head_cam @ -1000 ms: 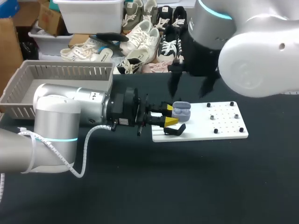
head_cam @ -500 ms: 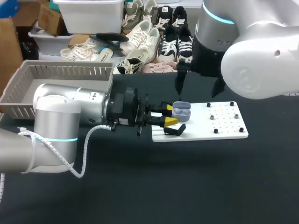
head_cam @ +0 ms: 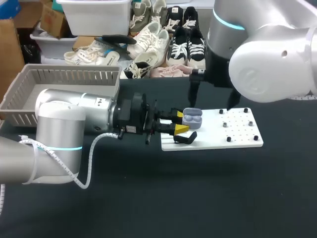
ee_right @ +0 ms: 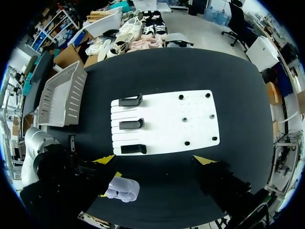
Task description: Pick up each earbud case from the left stands, insert the matching earbuds, close the lid, and place the case in the box.
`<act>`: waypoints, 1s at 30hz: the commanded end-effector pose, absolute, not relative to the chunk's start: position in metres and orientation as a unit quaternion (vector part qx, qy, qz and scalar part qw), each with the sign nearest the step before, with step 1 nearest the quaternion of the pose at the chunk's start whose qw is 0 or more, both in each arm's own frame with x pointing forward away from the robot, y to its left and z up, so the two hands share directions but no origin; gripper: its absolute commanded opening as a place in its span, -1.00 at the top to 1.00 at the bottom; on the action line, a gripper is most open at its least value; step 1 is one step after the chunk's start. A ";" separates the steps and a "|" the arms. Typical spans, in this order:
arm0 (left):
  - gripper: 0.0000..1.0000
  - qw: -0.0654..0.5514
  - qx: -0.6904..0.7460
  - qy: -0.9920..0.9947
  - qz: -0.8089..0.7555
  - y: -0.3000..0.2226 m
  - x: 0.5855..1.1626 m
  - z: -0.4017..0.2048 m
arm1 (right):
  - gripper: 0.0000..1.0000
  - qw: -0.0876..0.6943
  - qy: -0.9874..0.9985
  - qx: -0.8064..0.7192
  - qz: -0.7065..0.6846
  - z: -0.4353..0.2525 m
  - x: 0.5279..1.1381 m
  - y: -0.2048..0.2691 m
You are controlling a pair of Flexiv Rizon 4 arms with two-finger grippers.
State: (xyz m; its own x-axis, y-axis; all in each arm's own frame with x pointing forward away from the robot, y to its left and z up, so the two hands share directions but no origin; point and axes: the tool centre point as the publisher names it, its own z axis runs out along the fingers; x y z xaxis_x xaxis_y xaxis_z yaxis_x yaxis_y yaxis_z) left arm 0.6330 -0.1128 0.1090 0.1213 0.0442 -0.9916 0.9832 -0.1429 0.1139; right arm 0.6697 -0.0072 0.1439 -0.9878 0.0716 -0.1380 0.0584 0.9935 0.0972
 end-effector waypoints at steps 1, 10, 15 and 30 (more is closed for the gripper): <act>1.00 0.479 0.575 0.446 -0.490 -0.113 0.633 0.109 | -1.00 0.069 0.996 0.032 0.045 0.145 0.665 -0.007; 1.00 0.479 0.575 0.446 -0.490 -0.113 0.633 0.109 | -1.00 0.060 0.997 0.025 0.043 0.144 0.650 -0.006; 1.00 0.479 0.575 0.446 -0.490 -0.113 0.633 0.109 | -1.00 0.060 0.997 0.023 0.043 0.147 0.644 -0.005; 1.00 0.479 0.576 0.446 -0.490 -0.110 0.632 0.110 | -1.00 0.133 0.986 0.045 0.087 0.161 0.638 -0.032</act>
State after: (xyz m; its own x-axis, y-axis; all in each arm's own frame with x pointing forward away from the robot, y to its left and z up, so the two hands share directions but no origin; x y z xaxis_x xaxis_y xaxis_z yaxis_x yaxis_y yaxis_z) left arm 0.6329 -0.1127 0.1091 0.1209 0.0442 -0.9917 0.9832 -0.1430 0.1135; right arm 0.6546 -0.0131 0.1616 -0.9797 0.0959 -0.1761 0.0726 0.9883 0.1345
